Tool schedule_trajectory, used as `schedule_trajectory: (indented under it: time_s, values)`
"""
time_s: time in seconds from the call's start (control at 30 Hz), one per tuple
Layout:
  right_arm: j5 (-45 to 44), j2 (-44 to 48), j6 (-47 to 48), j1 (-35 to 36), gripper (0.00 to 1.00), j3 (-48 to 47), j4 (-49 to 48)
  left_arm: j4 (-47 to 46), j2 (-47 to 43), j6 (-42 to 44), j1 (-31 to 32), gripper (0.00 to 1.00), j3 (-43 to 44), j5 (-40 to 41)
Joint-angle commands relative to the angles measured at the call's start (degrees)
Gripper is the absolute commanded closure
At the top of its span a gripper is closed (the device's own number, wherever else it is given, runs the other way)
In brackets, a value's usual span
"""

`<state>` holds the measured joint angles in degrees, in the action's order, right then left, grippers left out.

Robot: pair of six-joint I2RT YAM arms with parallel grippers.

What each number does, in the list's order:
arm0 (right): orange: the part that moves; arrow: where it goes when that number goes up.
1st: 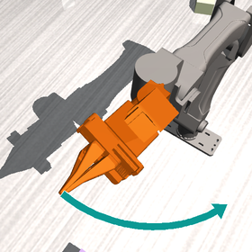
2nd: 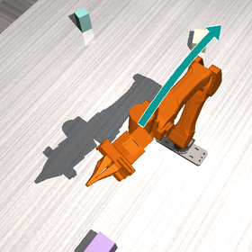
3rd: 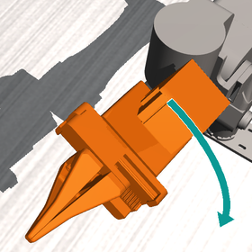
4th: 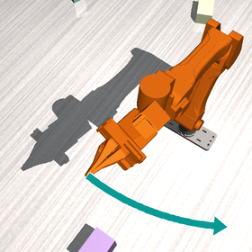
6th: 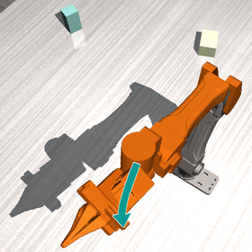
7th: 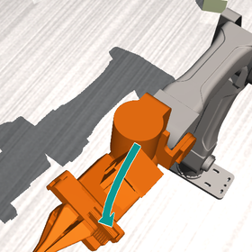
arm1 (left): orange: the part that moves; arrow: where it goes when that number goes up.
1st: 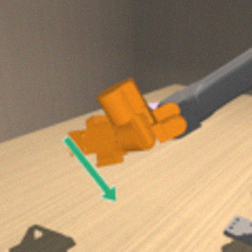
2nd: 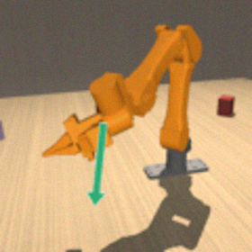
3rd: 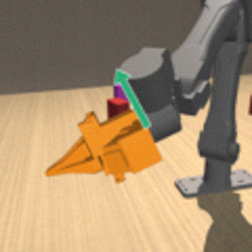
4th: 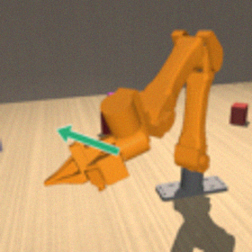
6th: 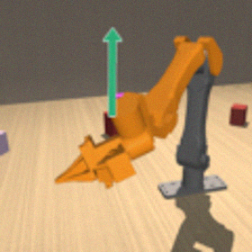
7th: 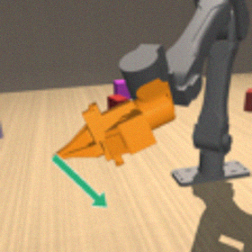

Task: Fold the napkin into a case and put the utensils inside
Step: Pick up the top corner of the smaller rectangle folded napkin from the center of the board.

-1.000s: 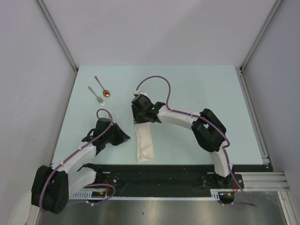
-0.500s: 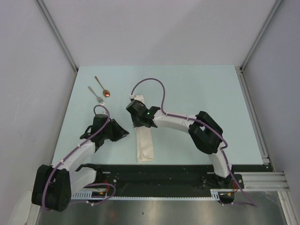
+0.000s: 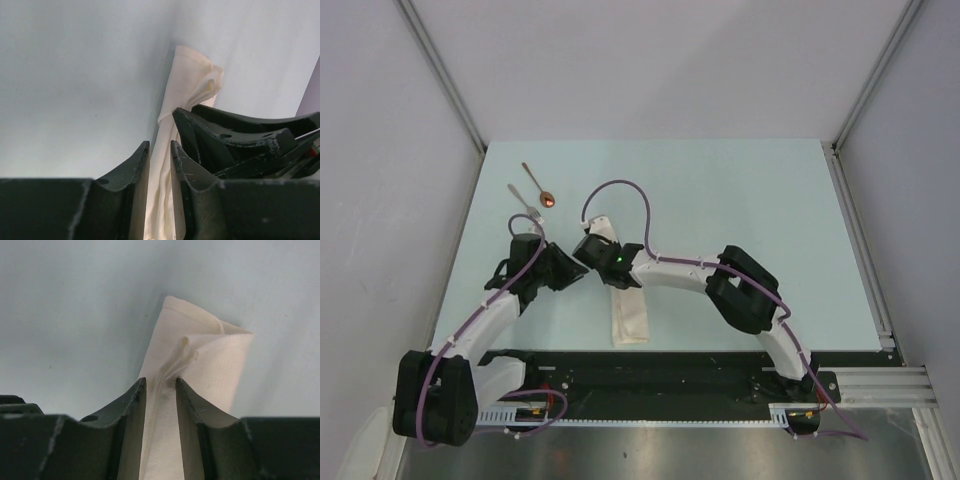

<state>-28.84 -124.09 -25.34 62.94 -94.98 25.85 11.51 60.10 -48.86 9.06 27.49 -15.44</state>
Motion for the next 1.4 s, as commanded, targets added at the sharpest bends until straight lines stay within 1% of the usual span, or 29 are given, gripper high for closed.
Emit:
schedule_trajectory:
  time_s: [0.0,0.1,0.23,0.43,0.5,0.57,0.63,0.67,0.7,0.73,0.83,0.87,1.03,1.13,1.2,1.23,1.27,1.33,1.37]
  values:
    - [-5.0,-1.06,0.73,0.43,0.65,-2.32,0.52,0.27,0.55,1.66,-1.67,0.72,2.66,-0.73]
    - [-5.52,-1.68,0.99,0.52,0.66,-2.58,0.7,0.8,1.16,1.58,-1.94,0.7,3.1,-0.82]
    - [-6.49,-2.29,1.61,0.52,0.71,-2.49,0.43,0.97,2.04,1.4,-2.2,0.69,3.63,-1.34]
    - [-6.32,-3.17,2.05,0.52,0.72,-2.93,-0.36,1.06,2.39,1.49,-2.29,0.68,4.24,-1.52]
    - [-6.05,-3.17,2.31,0.52,0.81,-2.76,-0.62,1.24,2.4,1.49,-2.38,0.67,4.51,-1.61]
    - [-5.97,-2.82,2.58,0.52,0.89,-2.67,-0.8,1.24,2.83,1.75,-2.47,0.67,4.68,-1.87]
    - [-5.88,-2.21,2.75,0.52,0.94,-2.32,-0.8,1.24,3.62,2.45,-2.47,0.66,5.12,-2.13]
    - [-5.53,-1.68,3.19,0.35,0.99,-2.14,-1.15,1.24,3.97,2.72,-2.47,0.65,5.3,-2.31]
    - [-4.74,-0.72,3.54,0.34,1.0,-1.7,-1.5,1.06,4.24,3.24,-2.47,0.64,5.47,-2.75]
    - [-4.56,-0.19,3.63,0.34,1.0,-1.18,-1.85,0.63,4.85,3.68,-2.47,0.61,5.73,-3.27]
    - [-2.11,2.01,3.99,-0.18,1.0,0.31,-2.38,1.06,8.62,5.96,-2.38,0.58,8.01,-4.68]
    - [0.69,2.62,4.33,-0.53,1.0,1.02,-2.99,1.15,11.07,6.93,-2.21,0.58,8.72,-5.12]
    - [4.49,8.16,3.28,-2.03,1.0,7.77,-7.03,1.14,16.89,8.08,-1.33,0.61,12.23,-8.47]
    - [7.65,10.09,2.49,-2.91,1.0,9.72,-8.7,3.25,18.83,9.48,-0.89,0.56,14.87,-7.94]
    - [9.85,10.62,2.05,-3.43,1.0,11.3,-9.84,4.13,19.53,11.41,-0.62,0.47,16.01,-7.94]
    - [10.55,11.24,1.88,-3.78,1.0,11.92,-10.28,5.27,20.32,12.2,-0.27,0.47,17.93,-7.5]
    - [11.17,11.42,2.14,-3.87,1.0,12.88,-11.25,7.28,21.37,12.99,-0.1,0.5,18.65,-7.5]
    - [11.96,11.59,1.7,-4.4,1.0,13.15,-11.69,7.83,23.92,12.65,-0.01,0.52,18.84,-7.85]
    - [12.31,11.59,1.53,-4.66,1.0,12.98,-11.78,7.65,24.71,11.78,-0.01,0.62,18.57,-6.54]
